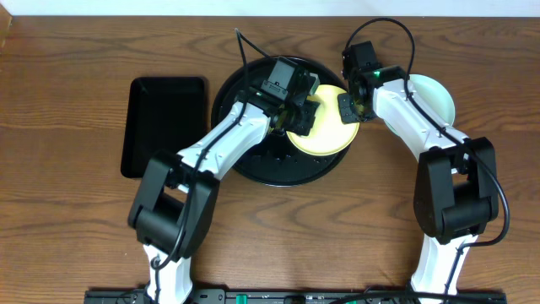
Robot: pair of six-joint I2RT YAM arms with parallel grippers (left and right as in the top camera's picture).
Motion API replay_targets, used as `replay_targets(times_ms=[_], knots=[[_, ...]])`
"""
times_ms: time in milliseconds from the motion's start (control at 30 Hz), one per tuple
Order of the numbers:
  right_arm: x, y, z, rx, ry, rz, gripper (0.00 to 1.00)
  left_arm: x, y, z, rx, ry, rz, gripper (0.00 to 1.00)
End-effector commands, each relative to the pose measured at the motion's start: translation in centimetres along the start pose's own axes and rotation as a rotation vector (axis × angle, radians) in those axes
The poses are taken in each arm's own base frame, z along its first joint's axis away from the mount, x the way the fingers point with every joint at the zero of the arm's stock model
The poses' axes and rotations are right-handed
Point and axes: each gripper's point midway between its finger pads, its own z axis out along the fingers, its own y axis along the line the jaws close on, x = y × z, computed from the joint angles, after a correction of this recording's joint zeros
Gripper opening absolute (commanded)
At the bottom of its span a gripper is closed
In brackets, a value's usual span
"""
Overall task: Clean dirty plates on tray and stack at the side
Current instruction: 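Scrub the yellow plate with the sponge while right gripper holds rim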
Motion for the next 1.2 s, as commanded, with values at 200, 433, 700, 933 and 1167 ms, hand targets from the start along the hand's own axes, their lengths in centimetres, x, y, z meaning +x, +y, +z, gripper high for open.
replay_targets(times_ms=[200, 433, 700, 933, 1167], knots=[[-0.1, -0.7, -1.0, 0.046, -0.019, 0.014, 0.01, 0.5, -0.7, 1.0, 0.043, 0.025, 0.012, 0.08], [-0.1, -0.7, -1.0, 0.046, -0.019, 0.013, 0.01, 1.1, -0.5, 2.0, 0.045, 0.047, 0.004, 0.08], [-0.1, -0.7, -1.0, 0.046, -0.020, 0.014, 0.01, 1.7, -1.1, 2.5, 0.080, 0.067, 0.004, 0.08], [-0.1, -0.7, -1.0, 0.046, -0.019, 0.013, 0.01, 2.0, -1.0, 3.6, 0.086, 0.046, 0.018, 0.08], [-0.1, -0.7, -1.0, 0.046, -0.019, 0.013, 0.01, 2.1, -0.8, 3.9, 0.086, 0.033, 0.023, 0.08]])
